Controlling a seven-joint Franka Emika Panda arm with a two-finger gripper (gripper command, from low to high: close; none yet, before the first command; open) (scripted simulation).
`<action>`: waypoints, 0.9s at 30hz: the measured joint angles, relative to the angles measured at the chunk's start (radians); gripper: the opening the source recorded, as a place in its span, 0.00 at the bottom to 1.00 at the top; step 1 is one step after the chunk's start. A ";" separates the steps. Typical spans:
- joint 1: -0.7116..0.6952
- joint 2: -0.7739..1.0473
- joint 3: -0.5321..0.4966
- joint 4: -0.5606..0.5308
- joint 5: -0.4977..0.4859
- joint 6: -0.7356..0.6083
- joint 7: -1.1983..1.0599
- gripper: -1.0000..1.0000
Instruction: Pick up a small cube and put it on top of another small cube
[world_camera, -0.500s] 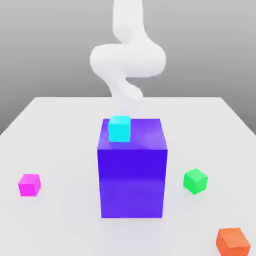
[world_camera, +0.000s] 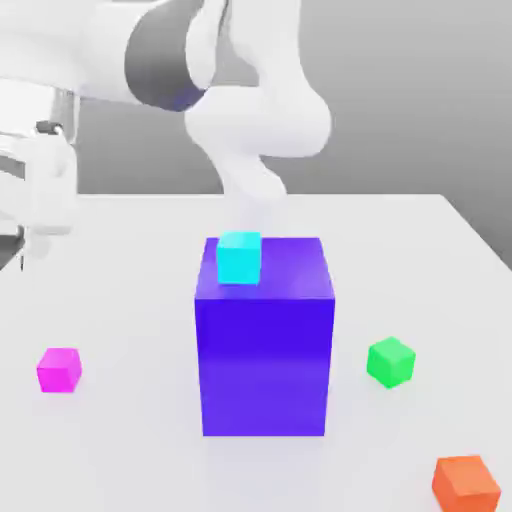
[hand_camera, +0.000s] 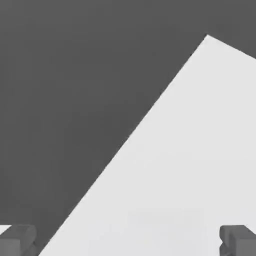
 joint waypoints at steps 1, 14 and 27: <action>-0.017 0.036 -0.016 -0.017 0.005 0.021 0.026 0.50; -0.258 0.496 0.063 -0.075 0.249 0.331 0.032 0.00; -0.205 0.301 -0.016 -0.114 0.122 0.178 0.128 0.00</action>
